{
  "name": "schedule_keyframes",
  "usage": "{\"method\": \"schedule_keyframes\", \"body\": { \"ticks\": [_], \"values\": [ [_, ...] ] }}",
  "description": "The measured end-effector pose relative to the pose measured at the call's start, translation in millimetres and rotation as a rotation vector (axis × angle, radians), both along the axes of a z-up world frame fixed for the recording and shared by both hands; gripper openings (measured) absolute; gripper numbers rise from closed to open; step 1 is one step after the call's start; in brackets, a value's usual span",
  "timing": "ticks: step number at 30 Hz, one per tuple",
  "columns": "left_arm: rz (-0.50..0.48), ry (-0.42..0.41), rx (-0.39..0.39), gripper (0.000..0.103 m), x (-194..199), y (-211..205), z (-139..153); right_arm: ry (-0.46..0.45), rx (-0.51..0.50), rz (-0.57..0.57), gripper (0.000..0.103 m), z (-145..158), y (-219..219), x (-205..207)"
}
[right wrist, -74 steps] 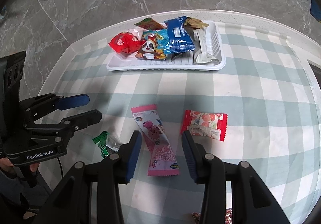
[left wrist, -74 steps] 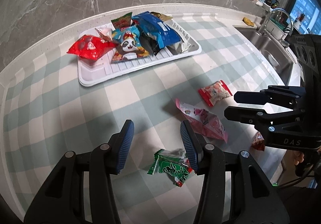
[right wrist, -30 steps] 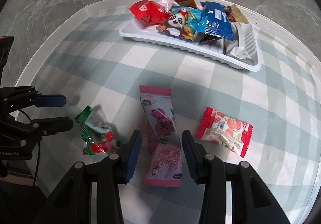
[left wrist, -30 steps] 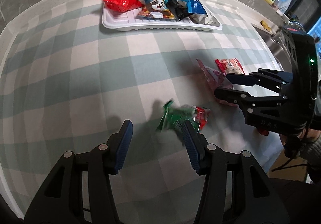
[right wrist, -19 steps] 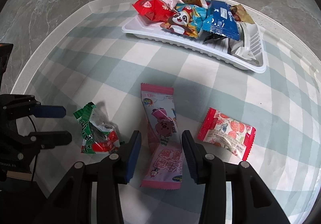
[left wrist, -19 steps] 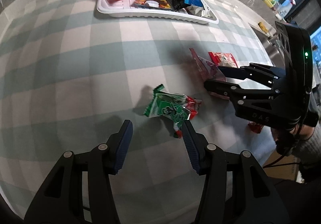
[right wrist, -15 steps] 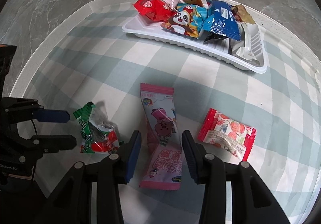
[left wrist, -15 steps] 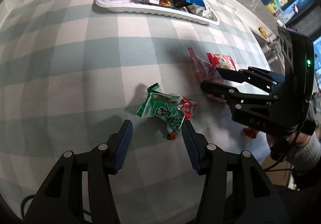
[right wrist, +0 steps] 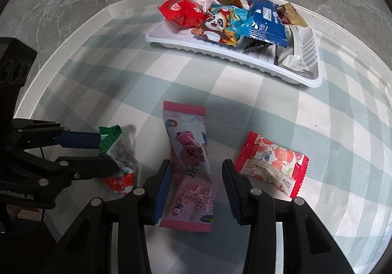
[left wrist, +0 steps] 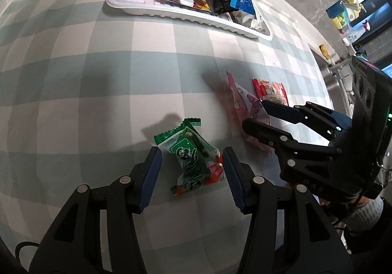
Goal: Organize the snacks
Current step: 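Grasp the green candy with left tool while right tool grasps pink candy stick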
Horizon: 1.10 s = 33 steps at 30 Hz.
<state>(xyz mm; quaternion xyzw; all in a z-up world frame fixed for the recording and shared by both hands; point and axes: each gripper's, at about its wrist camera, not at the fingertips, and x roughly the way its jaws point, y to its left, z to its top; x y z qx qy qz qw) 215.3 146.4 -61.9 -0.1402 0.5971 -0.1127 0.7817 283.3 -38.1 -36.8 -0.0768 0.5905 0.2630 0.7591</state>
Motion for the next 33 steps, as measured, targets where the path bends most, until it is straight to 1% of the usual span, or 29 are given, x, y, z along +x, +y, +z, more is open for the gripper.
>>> {"method": "schedule_keyframes", "body": {
  "ticks": [8, 16, 17, 18, 19, 20, 21, 23, 24, 28, 29, 31, 33],
  "values": [
    [-0.01, 0.02, 0.032, 0.05, 3, -13, -9, 0.001, 0.003, 0.021, 0.045, -3, 2, 0],
    [-0.003, -0.01, 0.055, 0.05, 9, -20, -11, 0.01, 0.002, 0.046, 0.045, -9, 8, 3],
    [-0.007, -0.016, 0.062, 0.05, 9, -20, -12, 0.011, 0.0, 0.048, 0.044, -10, 8, 3],
    [-0.019, -0.024, 0.079, 0.049, 9, -23, -12, 0.011, -0.001, 0.051, 0.04, -10, 9, 4],
    [-0.03, -0.032, 0.096, 0.049, 9, -26, -12, 0.009, -0.003, 0.052, 0.038, -11, 10, 4],
    [-0.038, -0.038, 0.106, 0.049, 6, -27, -11, 0.009, -0.003, 0.051, 0.037, -11, 10, 4],
    [-0.052, -0.051, 0.136, 0.043, 5, -30, -11, 0.01, 0.001, 0.051, 0.036, -11, 10, 4],
    [-0.058, -0.067, 0.179, 0.036, 3, -33, -12, 0.015, 0.013, 0.04, 0.035, -12, 8, 6],
    [-0.075, -0.078, 0.195, 0.034, 1, -34, -12, 0.022, 0.025, 0.032, 0.035, -12, 6, 7],
    [-0.074, -0.085, 0.179, 0.029, -1, -28, -13, 0.041, 0.056, 0.011, 0.035, -12, 0, 9],
    [-0.066, -0.081, 0.163, 0.026, 0, -26, -13, 0.046, 0.063, 0.004, 0.035, -12, -1, 10],
    [-0.043, -0.066, 0.114, 0.025, 1, -20, -14, 0.057, 0.078, -0.009, 0.034, -12, -4, 12],
    [-0.032, -0.073, 0.114, 0.024, 0, -17, -12, 0.075, 0.1, -0.033, 0.033, -12, -10, 15]
  ]
}}
